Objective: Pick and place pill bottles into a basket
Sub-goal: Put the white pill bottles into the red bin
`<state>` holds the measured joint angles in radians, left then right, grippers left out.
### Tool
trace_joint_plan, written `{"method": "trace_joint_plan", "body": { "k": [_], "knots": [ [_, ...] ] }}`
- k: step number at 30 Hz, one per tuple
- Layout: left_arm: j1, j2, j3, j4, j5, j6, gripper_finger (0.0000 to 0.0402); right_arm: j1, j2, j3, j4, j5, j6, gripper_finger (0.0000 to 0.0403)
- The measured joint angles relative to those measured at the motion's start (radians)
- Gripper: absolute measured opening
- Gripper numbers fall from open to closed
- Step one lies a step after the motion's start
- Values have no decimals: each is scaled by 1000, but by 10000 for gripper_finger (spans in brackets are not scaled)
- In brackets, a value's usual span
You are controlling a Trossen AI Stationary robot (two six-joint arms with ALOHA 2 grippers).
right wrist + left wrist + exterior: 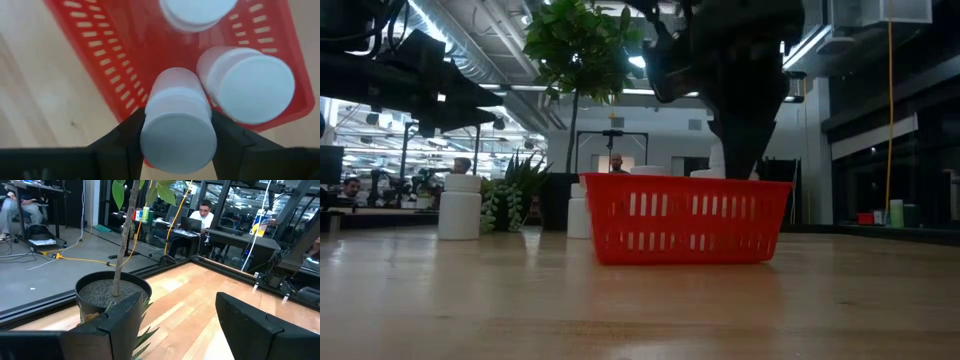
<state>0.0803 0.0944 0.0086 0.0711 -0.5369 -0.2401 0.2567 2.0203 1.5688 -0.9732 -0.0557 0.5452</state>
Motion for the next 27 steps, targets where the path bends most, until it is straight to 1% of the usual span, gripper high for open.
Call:
{"method": "trace_joint_plan", "body": {
  "k": [4,7,9,10,15,17,23,27],
  "knots": [
    [0,0,0,0,0,0,246,-5,1,0,-3,-4,2,165],
    [0,0,0,0,0,0,246,-9,1,0,-4,-43,0,165],
    [0,0,0,0,-1,0,246,-10,1,0,-5,-51,-1,165],
    [0,0,0,0,-1,0,246,-10,1,0,-5,-51,-3,172],
    [0,0,0,0,-1,0,246,-10,1,0,-6,-51,0,242],
    [0,0,0,0,-1,0,246,-10,1,0,-6,-51,3,257],
    [0,0,0,0,-1,0,246,-10,1,0,-29,-53,27,267],
    [0,0,0,0,-1,0,246,-10,1,4,-64,-90,52,268]
  ]
}}
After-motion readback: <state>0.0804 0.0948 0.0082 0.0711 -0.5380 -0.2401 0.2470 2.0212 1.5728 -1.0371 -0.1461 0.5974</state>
